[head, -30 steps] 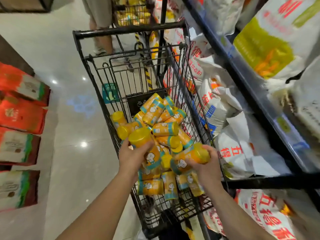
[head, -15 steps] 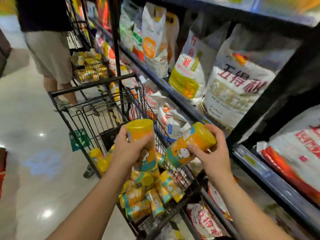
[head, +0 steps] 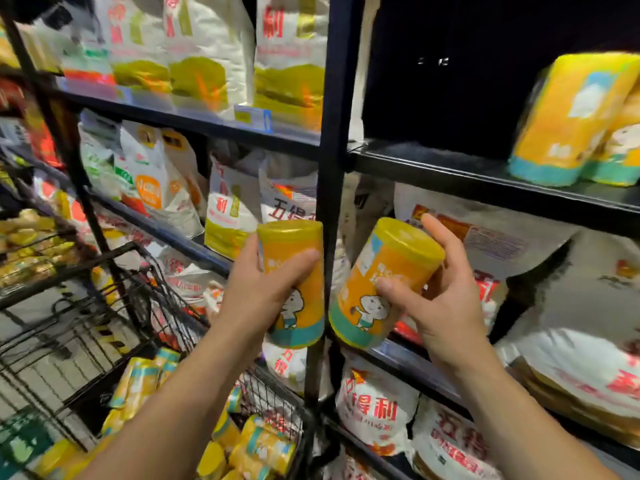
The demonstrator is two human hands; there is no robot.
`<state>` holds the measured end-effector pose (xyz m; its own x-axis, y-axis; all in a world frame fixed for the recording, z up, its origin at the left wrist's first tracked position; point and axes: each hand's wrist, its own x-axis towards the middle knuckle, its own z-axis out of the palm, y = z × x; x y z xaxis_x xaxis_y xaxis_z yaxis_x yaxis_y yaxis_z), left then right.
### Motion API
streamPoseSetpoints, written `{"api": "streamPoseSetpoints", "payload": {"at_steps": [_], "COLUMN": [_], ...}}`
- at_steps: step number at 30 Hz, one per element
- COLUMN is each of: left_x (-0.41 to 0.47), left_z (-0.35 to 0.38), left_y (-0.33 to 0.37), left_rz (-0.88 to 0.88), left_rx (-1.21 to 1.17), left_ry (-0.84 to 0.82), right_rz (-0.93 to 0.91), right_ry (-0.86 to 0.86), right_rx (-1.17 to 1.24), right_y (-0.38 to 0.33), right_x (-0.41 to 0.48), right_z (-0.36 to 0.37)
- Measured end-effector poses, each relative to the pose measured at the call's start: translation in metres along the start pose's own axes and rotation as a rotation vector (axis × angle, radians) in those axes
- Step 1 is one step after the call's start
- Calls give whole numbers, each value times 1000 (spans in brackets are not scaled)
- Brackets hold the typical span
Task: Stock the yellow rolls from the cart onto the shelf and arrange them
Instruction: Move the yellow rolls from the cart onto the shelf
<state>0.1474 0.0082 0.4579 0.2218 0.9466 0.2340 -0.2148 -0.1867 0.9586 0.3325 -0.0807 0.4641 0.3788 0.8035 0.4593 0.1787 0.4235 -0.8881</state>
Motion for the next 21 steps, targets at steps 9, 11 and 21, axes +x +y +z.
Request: {"api": "streamPoseSetpoints", "payload": {"at_steps": [9,11,21], "left_x": [4,2,-6], "left_z": [153,187,307], "left_y": [47,59,113], "left_rz": [129,205,336], "left_rx": [-37,-4,23], "left_ry": [-259,-286,-290], "right_rz": [-125,-155,-217], "right_ry": [160,178,252], "right_rx": [-57,-88,-272], "right_y": [-75,-91,-153], "right_x": [0,-1,1], "right_z": [-147,-178,-296]}}
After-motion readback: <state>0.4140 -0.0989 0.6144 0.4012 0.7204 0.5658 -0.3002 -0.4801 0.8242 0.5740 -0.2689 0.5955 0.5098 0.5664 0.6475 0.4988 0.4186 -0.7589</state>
